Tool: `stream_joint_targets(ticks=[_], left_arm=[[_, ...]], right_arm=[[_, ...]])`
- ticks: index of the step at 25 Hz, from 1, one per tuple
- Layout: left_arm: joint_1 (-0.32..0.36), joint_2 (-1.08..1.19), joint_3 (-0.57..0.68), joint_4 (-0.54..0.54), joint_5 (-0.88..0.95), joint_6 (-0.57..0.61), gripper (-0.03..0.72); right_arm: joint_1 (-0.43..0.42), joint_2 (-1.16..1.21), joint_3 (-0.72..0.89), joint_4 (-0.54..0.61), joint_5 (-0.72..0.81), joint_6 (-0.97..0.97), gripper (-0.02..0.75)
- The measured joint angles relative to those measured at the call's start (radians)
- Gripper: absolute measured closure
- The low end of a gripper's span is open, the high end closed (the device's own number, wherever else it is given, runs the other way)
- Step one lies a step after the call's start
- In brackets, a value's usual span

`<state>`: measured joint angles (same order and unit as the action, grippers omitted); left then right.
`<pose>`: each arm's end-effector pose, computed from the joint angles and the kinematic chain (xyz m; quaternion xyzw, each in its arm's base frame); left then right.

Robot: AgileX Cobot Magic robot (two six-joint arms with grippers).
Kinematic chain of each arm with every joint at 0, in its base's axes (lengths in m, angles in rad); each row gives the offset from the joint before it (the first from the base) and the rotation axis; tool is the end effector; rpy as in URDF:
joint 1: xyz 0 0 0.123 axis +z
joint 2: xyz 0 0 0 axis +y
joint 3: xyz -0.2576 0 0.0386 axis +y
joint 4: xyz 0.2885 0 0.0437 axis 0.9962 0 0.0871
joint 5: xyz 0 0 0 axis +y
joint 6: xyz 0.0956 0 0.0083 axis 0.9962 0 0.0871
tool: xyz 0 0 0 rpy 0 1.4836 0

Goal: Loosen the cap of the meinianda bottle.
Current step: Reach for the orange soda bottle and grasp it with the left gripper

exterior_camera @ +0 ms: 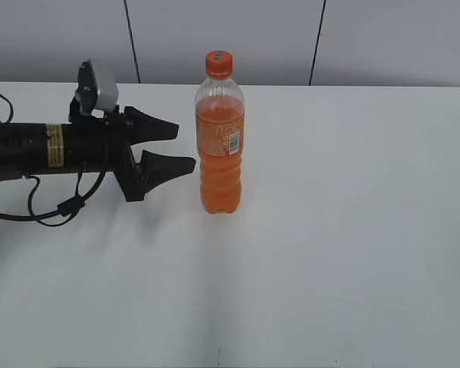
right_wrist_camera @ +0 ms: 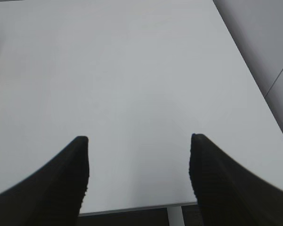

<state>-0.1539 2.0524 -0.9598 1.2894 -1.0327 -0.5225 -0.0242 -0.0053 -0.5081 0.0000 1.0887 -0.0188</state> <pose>0.3543 -0.1350 0.0681 0.4726 0.6551 -0.3213 0.4942 0.0568 -0.0014 0.2949 0.0023 0.8570 -0.0111 0.5152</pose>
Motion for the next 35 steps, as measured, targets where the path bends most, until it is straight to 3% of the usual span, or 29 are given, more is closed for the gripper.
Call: stream_joint_targets(ticks=[22, 35], left_arm=[[-0.131, 0.144, -0.154, -0.019, 0.026, -0.008, 0.167], [-0.149, 0.167, -0.162, -0.056, 0.069, -0.008, 0.176]], right_arm=[[0.0, 0.0, 0.0, 0.0, 0.0, 0.0, 0.237], [0.0, 0.0, 0.0, 0.006, 0.0, 0.0, 0.237]])
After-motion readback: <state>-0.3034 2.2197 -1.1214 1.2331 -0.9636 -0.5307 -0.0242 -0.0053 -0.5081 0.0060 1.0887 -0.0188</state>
